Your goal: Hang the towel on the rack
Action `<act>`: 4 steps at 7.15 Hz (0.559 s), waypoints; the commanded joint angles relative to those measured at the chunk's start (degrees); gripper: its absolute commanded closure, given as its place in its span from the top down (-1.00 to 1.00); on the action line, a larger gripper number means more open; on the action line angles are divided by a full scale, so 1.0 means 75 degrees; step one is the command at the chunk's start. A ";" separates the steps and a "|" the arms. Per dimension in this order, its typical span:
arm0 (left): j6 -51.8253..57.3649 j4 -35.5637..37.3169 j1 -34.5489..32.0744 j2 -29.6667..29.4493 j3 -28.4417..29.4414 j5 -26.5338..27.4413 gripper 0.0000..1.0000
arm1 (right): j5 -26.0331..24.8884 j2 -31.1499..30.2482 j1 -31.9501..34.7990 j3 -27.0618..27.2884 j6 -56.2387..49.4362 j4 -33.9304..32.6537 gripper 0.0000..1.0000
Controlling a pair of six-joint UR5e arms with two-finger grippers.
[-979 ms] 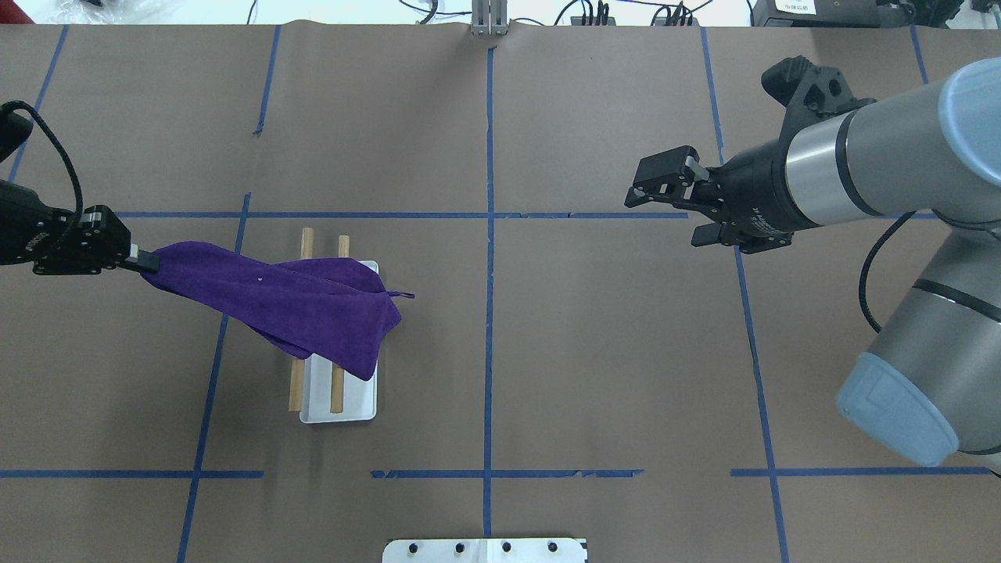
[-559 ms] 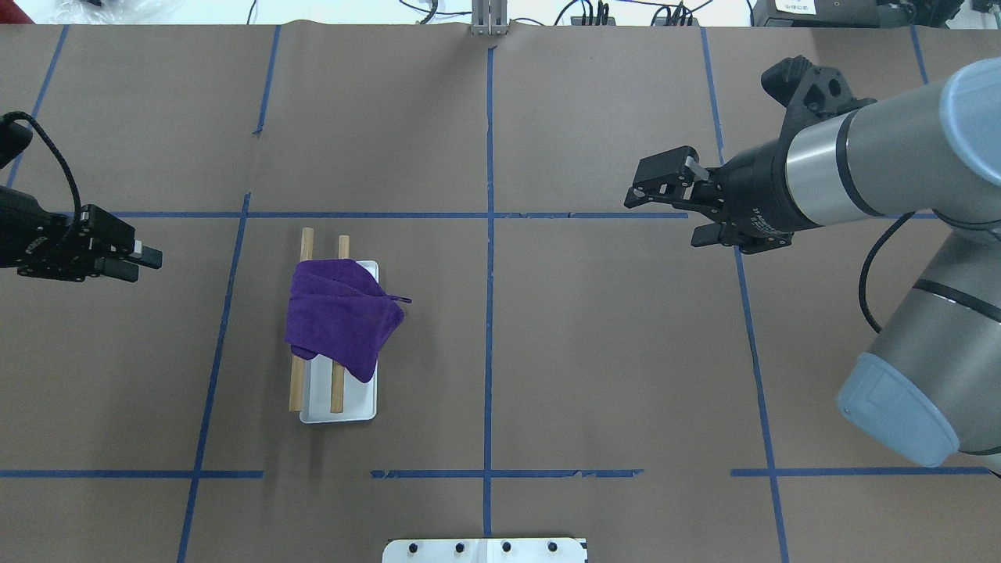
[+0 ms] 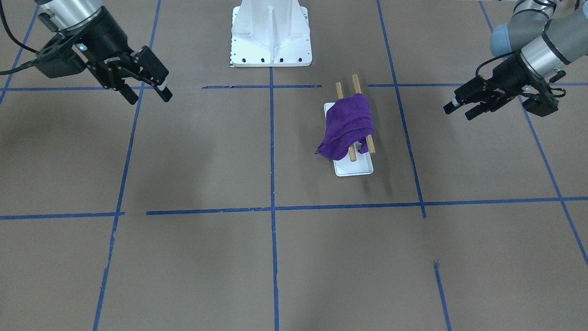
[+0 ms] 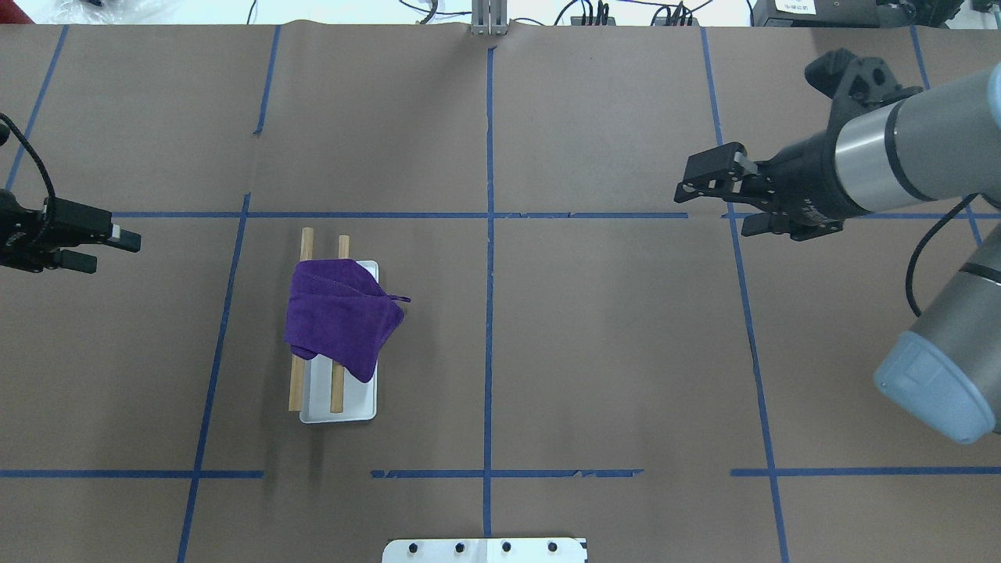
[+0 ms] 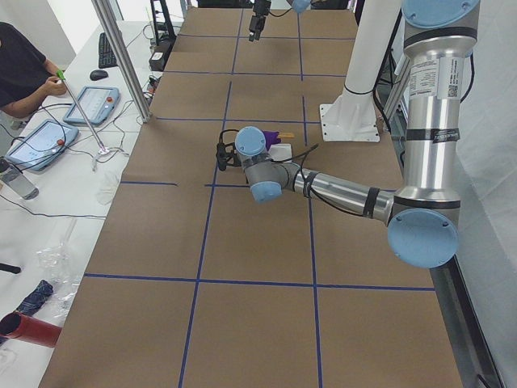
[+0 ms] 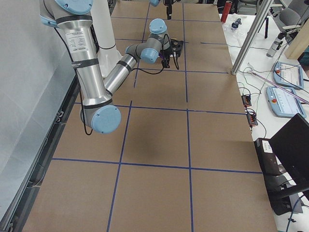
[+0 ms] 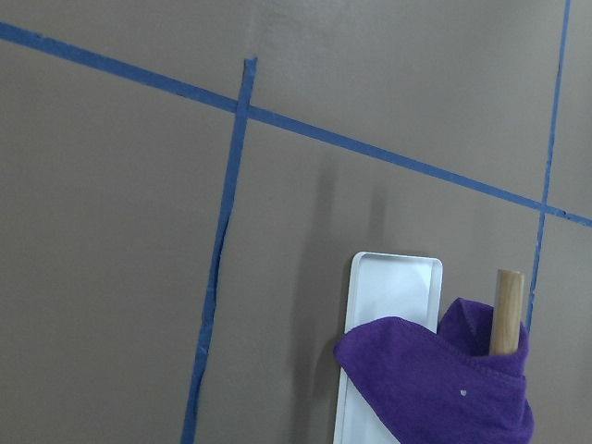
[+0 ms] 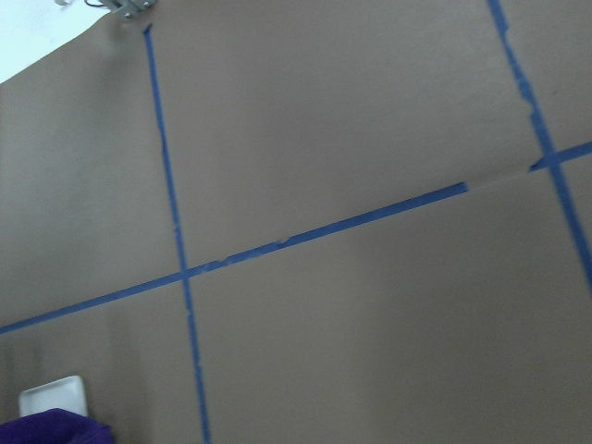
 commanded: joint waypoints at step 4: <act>0.7185 0.0844 -0.2283 0.0581 0.1761 0.0788 1.00 | 0.2051 -0.1828 0.4169 -0.2790 -0.9525 -0.0797 1.00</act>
